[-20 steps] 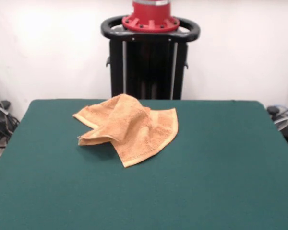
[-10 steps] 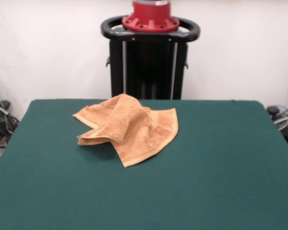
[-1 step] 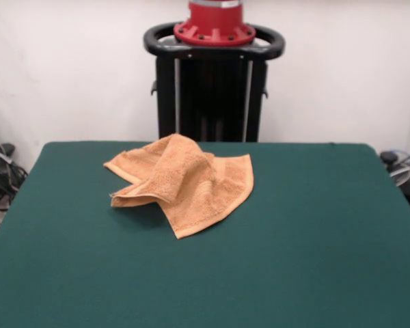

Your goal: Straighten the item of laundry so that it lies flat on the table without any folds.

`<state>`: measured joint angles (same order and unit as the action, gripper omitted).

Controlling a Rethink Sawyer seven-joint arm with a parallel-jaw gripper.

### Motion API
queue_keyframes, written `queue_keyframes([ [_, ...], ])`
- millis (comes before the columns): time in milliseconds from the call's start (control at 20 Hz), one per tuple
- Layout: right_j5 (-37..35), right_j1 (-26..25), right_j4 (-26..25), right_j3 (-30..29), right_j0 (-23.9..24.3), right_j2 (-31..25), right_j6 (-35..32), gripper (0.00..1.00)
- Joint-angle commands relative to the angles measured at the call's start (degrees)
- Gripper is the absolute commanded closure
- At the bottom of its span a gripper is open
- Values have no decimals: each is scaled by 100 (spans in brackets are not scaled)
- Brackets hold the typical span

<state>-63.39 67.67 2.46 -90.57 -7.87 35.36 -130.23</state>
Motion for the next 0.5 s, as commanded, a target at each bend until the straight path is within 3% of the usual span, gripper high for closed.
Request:
queue_keyframes([
  [50, 1017, -657, -5, -908, 131, -642, -764, 0],
  [300, 1881, -862, 96, -1266, 294, -823, -750, 0],
  [500, 1898, -998, -26, -1270, 296, -855, -549, 0],
])
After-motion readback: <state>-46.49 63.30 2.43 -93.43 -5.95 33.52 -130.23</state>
